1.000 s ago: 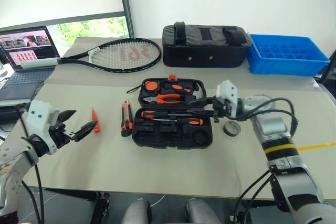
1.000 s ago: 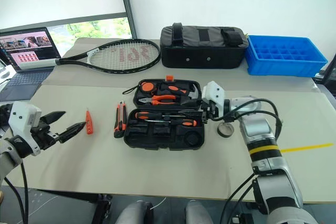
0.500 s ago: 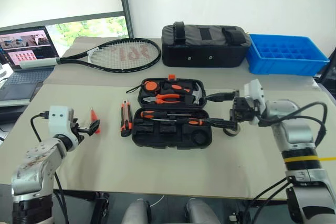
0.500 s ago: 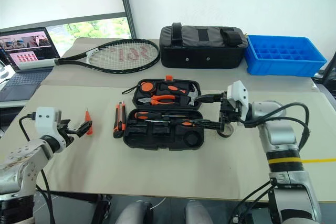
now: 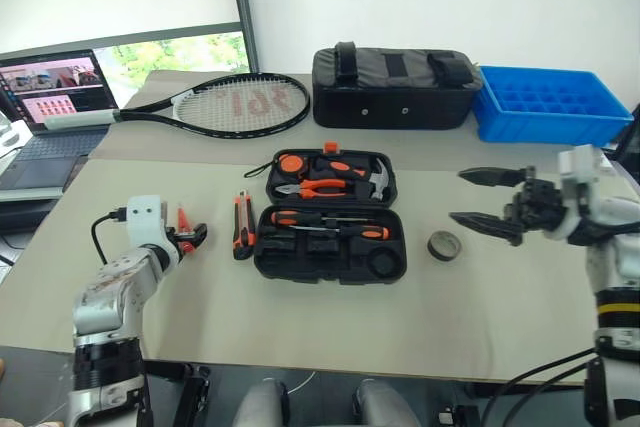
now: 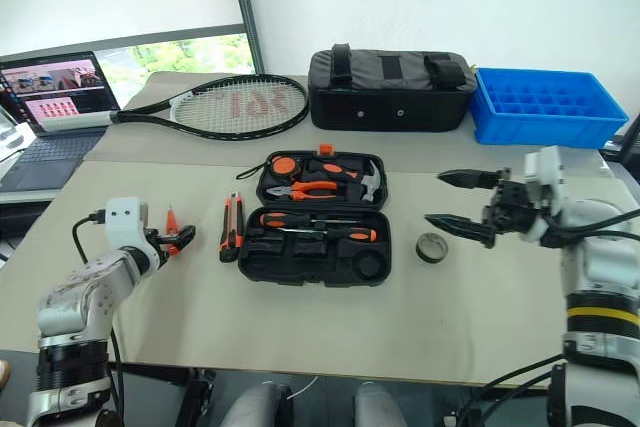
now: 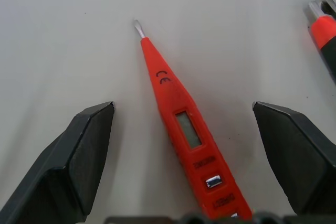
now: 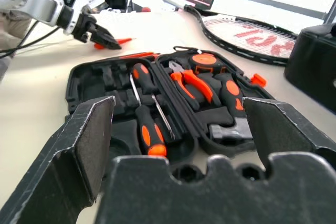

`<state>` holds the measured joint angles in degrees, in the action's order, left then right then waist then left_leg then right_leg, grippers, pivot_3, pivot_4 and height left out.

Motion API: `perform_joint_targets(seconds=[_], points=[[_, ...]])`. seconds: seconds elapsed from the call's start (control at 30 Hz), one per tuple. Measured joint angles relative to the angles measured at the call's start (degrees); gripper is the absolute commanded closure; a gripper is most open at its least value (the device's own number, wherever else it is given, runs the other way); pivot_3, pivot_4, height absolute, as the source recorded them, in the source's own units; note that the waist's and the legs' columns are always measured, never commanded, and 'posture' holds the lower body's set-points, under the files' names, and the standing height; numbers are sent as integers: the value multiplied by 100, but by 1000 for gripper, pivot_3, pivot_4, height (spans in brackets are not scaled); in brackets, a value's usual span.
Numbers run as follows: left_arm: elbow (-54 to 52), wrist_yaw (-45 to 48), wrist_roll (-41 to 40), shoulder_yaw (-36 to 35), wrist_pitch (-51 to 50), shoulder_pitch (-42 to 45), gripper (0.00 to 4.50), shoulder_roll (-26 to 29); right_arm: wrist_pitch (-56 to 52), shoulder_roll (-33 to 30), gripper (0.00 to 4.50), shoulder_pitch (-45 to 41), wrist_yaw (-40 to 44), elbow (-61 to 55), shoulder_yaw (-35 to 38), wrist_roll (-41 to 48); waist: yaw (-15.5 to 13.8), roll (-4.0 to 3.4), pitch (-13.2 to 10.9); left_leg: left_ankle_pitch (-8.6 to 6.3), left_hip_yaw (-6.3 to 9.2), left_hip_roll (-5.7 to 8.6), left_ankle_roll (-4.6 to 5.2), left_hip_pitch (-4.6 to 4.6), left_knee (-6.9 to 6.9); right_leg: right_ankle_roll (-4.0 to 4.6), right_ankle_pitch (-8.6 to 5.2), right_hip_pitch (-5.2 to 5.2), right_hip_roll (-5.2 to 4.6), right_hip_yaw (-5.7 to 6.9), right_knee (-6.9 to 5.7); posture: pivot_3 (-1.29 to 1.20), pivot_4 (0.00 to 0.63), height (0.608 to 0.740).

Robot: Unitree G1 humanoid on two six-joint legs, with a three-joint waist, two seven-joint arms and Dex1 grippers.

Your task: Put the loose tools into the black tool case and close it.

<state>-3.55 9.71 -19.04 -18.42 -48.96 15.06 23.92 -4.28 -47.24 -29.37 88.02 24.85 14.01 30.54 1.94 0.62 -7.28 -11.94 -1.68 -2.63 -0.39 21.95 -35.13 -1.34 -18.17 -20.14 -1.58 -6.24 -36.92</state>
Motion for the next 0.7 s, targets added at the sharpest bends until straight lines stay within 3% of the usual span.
perform_joint_targets(seconds=[0.4,0.5,0.7], points=[[40,-413,305,133,9,100,0,-296,415,-734,31,-40,160,233,-831,481,-56,-8,5,2,-4,2,-3,0,-4,-2,-1,3,0,-6,4,0,150,707],[70,-489,322,109,5,119,716,-339,522,-821,0,-19,163,232,-1014,694,-60,-8,4,2,-4,2,-4,1,-6,-2,-1,3,0,-7,4,0,150,707],[81,-582,321,-36,-1,120,2838,-396,583,-947,0,-15,165,233,-1188,908,-99,-9,5,2,-4,3,-4,3,-7,-3,-1,3,-3,-6,7,0,150,707]])
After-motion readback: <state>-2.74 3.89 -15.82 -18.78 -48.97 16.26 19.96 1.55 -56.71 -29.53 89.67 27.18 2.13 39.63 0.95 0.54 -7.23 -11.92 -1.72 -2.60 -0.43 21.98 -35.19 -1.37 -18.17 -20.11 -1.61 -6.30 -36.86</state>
